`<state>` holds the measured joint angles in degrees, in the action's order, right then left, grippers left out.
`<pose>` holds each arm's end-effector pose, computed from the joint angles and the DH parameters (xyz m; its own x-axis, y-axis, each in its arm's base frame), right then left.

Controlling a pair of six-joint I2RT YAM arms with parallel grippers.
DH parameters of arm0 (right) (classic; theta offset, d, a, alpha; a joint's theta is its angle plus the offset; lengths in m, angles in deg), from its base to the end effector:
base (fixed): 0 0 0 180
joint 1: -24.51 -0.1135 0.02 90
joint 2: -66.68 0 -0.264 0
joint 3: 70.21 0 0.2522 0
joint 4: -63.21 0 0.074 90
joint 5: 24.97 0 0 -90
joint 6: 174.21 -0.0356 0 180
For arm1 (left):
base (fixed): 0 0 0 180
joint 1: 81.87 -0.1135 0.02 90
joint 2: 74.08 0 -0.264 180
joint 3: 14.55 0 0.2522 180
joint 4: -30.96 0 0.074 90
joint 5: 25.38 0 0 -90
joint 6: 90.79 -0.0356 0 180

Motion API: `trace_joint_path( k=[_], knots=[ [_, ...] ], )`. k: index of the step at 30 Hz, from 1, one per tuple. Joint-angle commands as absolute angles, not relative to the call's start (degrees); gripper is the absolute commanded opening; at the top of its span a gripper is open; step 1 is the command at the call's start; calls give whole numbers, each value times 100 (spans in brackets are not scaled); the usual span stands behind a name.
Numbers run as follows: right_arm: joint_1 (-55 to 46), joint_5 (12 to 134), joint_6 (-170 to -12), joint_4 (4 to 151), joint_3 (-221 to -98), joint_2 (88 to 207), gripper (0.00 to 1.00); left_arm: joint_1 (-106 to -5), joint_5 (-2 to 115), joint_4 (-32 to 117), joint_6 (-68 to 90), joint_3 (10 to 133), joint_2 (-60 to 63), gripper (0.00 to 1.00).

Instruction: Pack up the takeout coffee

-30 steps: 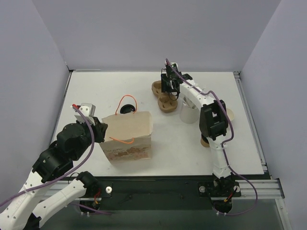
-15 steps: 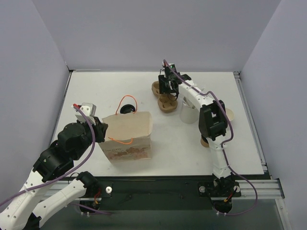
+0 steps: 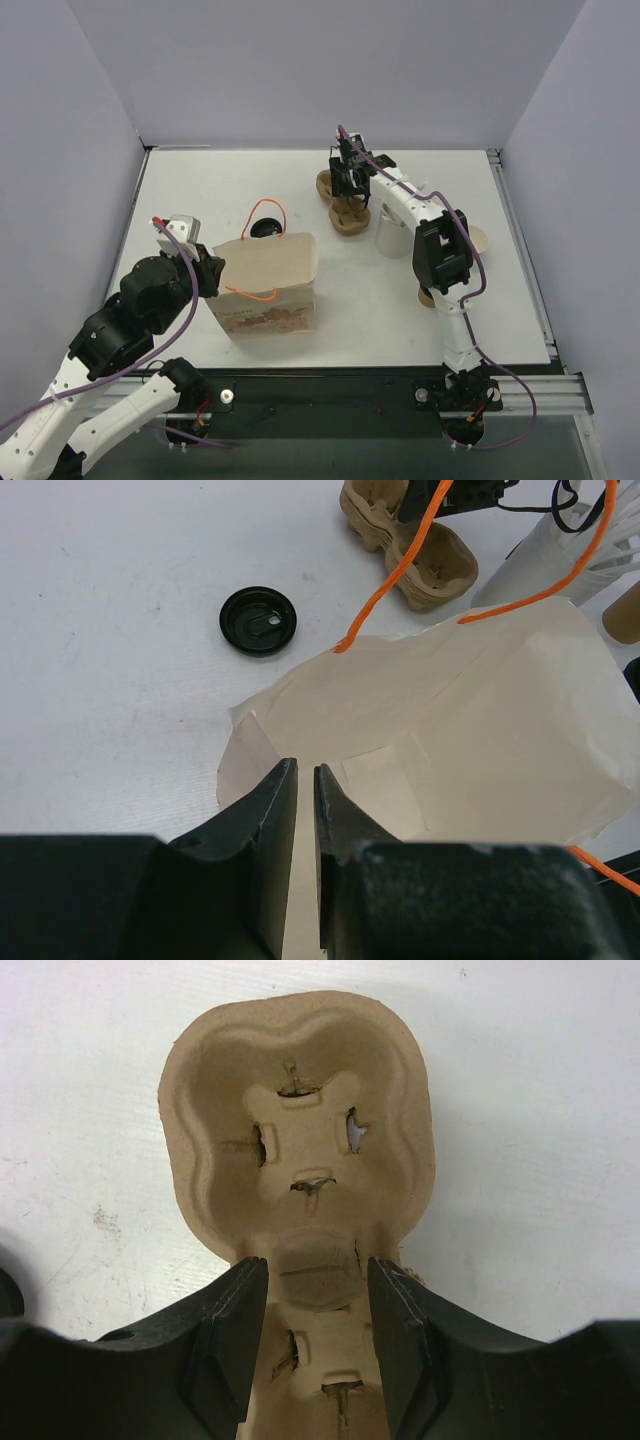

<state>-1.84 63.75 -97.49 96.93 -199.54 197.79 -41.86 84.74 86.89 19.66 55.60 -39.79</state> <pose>0.4797 0.2367 0.2409 -0.6046 -0.0432 -0.7953 -0.2965 0.9390 0.1744 0.0900 -0.0595 0.3731 -0.3707 -0.1171 -0.9213 0.2419 0.9456 -0.2176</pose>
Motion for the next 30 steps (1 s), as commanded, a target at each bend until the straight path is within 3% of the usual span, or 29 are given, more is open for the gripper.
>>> trace_joint_path(
  k=[1,25,30],
  knots=[
    [-229,6152,-9783,9885,-20297,19851,45,-4215,8466,8445,1952,5573,-4041,22],
    [-247,6257,-9880,10034,-20394,20106,45,-4215,8501,8453,1978,5520,-4085,23],
    [-247,6205,-9863,10043,-20385,20132,40,-4215,8501,8462,1987,5529,-4085,23]
  ],
)
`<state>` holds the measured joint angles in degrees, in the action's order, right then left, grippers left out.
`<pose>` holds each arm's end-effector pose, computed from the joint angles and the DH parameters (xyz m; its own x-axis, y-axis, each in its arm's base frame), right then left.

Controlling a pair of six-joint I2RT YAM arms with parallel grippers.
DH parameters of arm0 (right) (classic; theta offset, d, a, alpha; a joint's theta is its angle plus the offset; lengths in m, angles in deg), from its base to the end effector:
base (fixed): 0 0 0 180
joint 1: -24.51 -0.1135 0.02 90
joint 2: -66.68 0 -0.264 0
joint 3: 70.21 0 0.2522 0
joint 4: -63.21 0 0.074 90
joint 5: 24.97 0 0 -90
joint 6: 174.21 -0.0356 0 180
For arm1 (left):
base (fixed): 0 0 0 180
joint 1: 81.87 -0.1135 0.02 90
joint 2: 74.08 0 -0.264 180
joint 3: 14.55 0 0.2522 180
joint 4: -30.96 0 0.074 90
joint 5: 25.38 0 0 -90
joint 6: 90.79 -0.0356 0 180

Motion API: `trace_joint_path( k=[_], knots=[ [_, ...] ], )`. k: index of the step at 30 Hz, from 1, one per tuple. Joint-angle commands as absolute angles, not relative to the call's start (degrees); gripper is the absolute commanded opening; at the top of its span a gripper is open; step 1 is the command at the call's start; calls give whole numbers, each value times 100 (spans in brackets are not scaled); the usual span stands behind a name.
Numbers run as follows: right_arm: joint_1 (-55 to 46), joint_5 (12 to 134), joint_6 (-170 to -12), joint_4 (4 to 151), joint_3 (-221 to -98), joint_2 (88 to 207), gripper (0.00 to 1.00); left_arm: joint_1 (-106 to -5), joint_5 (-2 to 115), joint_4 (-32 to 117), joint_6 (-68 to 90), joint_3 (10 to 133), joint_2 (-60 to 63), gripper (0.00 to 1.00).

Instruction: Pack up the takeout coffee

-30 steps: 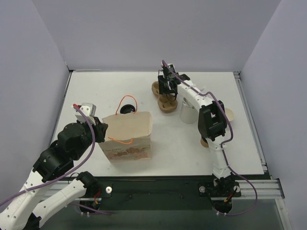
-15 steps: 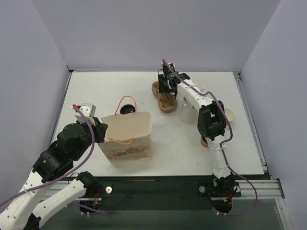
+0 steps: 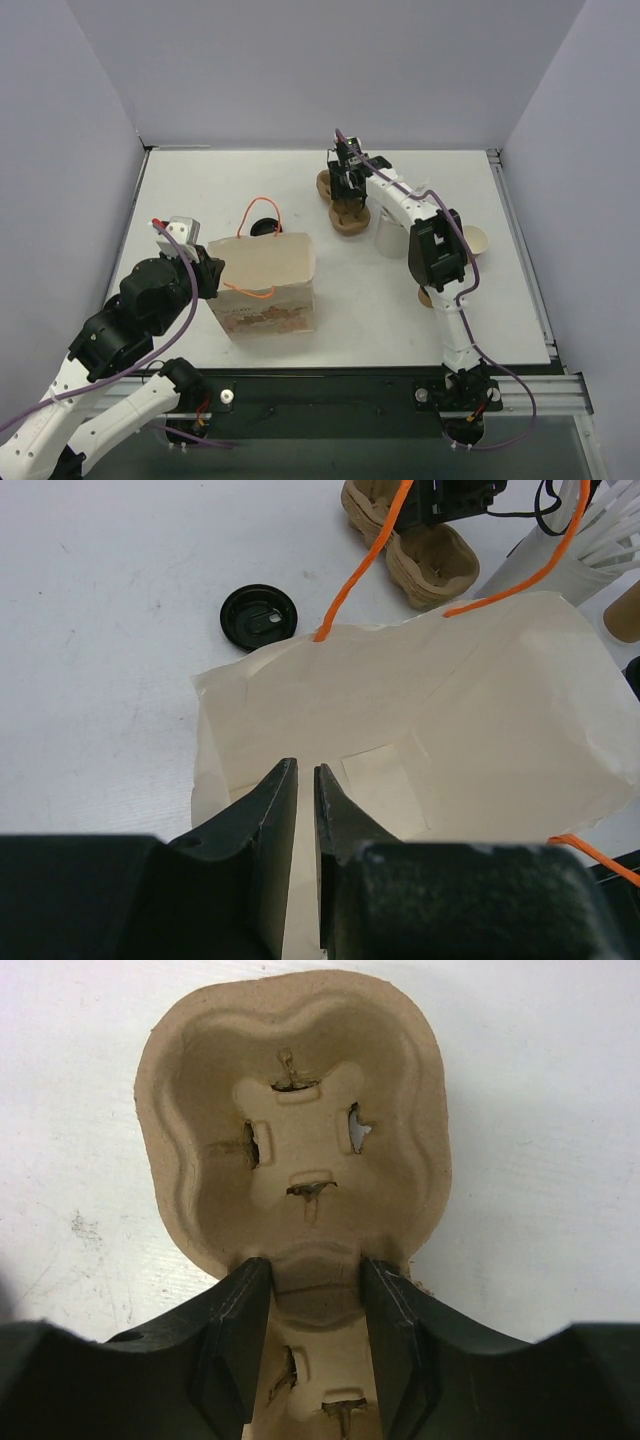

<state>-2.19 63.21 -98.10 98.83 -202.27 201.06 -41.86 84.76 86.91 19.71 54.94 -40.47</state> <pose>0.4857 0.2430 0.2246 -0.6357 -0.0511 -0.7703 -0.2824 0.9441 0.1704 0.0886 -0.0584 0.3706 -0.3708 -0.1180 -0.9212 0.2413 0.9456 -0.2183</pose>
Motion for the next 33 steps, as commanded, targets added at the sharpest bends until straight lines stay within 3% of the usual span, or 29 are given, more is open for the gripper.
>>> trace_joint_path(
  k=[1,8,15,19,24,33],
  knots=[
    [-256,6178,-9845,10043,-20394,20132,38,-4215,8501,8454,1987,5538,-4077,23],
    [-265,5967,-9696,10043,-20728,19861,29,-4215,8475,8436,2013,5538,-4050,23],
    [-212,5800,-9651,9824,-20843,19491,36,-4215,8458,8287,2075,5459,-4041,23],
    [-89,6333,-9914,9788,-20492,19491,32,-4215,8449,8295,2101,5476,-4050,23],
    [297,7478,-10617,9543,-20131,19412,35,-4215,8475,8348,2040,5537,-4050,23],
    [70,6283,-9116,9815,-20113,19201,35,-4215,8431,8278,2083,5494,-4006,23]
  ],
)
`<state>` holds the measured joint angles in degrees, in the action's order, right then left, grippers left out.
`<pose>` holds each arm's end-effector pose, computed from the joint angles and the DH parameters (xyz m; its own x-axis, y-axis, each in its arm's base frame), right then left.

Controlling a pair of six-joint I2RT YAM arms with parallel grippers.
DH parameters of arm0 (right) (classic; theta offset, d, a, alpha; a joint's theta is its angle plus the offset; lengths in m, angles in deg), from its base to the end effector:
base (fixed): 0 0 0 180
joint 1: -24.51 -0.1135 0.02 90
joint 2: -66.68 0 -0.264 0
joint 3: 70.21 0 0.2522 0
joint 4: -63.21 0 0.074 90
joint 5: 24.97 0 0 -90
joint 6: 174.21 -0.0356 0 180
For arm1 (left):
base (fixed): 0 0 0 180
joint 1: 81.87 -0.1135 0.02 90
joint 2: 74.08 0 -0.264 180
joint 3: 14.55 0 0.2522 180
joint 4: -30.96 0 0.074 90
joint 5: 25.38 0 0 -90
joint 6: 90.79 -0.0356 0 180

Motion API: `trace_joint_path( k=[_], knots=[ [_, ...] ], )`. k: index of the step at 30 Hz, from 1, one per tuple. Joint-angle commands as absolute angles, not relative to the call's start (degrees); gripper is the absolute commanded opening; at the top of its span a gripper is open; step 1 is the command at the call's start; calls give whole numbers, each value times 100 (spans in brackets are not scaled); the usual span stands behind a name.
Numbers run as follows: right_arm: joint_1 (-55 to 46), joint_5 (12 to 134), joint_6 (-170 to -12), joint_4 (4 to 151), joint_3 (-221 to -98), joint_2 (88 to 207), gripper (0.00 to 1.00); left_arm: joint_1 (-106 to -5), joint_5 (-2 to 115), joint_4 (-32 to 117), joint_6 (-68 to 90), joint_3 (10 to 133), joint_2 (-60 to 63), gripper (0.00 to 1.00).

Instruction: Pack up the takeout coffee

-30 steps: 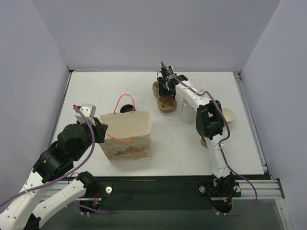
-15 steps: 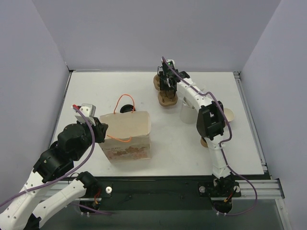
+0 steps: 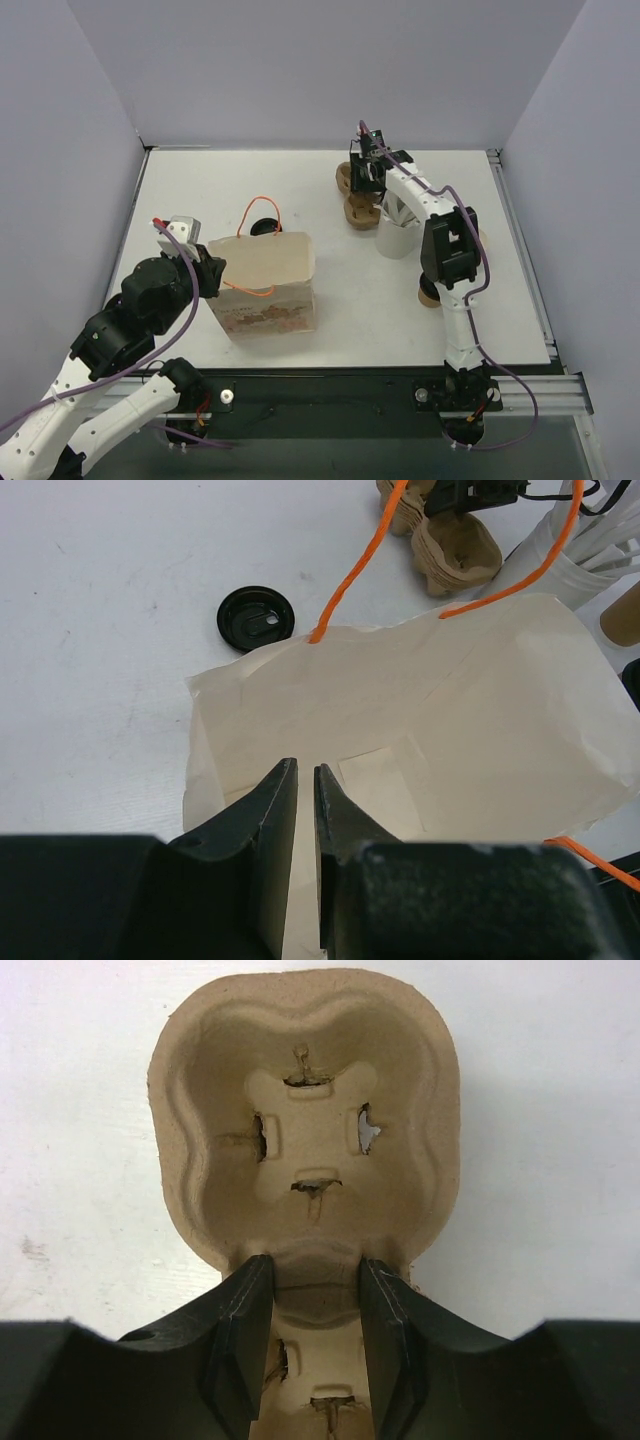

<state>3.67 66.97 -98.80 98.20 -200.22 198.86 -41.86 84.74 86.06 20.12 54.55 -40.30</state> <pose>0.5011 0.1920 0.2334 -0.6422 0.0249 -0.7661 -0.2263 0.9488 0.2205 0.0902 -0.0597 0.3697 -0.3691 -0.1277 -0.9206 0.2398 0.9439 -0.2271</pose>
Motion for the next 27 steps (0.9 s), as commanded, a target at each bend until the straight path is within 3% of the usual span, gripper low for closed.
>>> trace_joint_path(
  k=[1,4,6,11,23,27],
  knots=[
    [61,6362,-9089,9797,-20095,19192,38,-4215,8431,8260,2084,5476,-3997,23],
    [166,7350,-9430,9482,-19842,19070,40,-4215,8405,8234,2092,5467,-3989,23],
    [315,7706,-9868,9192,-19683,18955,36,-4215,8405,8225,2092,5485,-3971,23],
    [70,6347,-9134,9805,-20104,19148,36,-4215,8405,8207,2136,5494,-3962,23],
    [113,6986,-9352,9841,-20279,18709,34,-4215,8413,8155,2145,5538,-3892,23],
    [193,7241,-9484,9894,-20561,18411,34,-4215,8501,8085,2189,5547,-3901,28]
  ],
)
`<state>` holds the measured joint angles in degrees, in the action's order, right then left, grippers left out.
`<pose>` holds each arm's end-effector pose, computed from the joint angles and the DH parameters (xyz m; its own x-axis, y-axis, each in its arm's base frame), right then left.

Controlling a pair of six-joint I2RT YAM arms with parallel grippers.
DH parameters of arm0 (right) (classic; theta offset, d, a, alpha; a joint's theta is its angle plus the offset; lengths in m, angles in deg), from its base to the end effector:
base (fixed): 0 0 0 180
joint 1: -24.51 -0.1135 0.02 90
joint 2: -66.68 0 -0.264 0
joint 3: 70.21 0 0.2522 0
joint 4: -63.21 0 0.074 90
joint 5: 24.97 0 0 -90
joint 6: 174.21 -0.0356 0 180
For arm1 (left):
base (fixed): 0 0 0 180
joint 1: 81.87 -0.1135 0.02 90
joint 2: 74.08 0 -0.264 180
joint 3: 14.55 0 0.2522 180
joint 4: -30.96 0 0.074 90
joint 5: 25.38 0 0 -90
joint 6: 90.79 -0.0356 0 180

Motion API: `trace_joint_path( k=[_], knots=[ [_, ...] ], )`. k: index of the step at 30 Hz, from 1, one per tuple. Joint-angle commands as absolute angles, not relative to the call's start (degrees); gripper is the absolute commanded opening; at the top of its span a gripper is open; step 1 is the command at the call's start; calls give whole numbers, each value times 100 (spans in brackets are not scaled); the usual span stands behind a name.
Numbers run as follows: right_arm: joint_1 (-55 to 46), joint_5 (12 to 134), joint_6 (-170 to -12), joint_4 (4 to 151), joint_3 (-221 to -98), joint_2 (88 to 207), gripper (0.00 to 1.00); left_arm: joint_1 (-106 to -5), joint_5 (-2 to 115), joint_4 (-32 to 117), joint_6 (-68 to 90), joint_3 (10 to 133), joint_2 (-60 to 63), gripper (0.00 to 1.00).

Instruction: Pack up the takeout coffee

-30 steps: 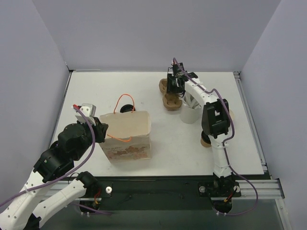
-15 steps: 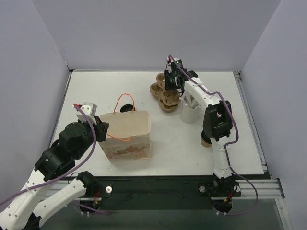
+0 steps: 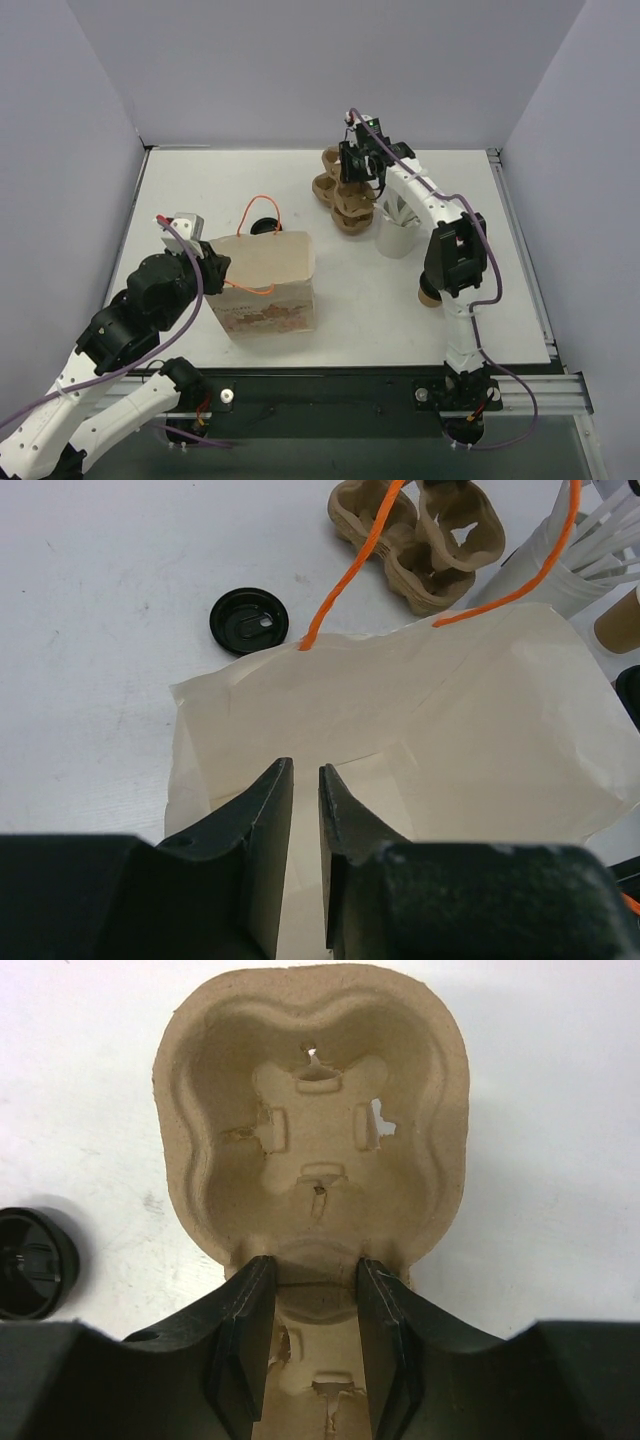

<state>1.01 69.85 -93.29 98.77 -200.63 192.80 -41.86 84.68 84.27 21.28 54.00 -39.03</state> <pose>0.4763 0.2104 0.2889 -0.5430 -0.0646 -0.8372 -0.3823 0.9067 0.1780 0.0961 -0.0648 0.3679 -0.3746 -0.1464 -0.9156 0.2331 0.9409 -0.2458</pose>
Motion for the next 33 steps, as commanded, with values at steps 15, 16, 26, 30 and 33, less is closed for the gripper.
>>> trace_joint_path(
  k=[15,16,26,30,33],
  knots=[
    [-448,9218,-9818,8893,-19990,16222,34,-4215,9160,8751,2610,6363,-3742,44],
    [-588,9323,-9853,8779,-19938,16047,34,-4215,9239,8804,2646,6364,-3751,44],
    [-1371,10879,-10109,7916,-19410,15676,36,-4215,9398,9050,3041,6258,-4050,44],
    [-1600,11205,-9872,8030,-19138,15685,36,-4215,9818,9788,3568,6513,-3910,43],
    [-1810,11416,-9626,8232,-19111,15764,36,-4215,9715,9904,3639,6540,-3927,43]
  ],
)
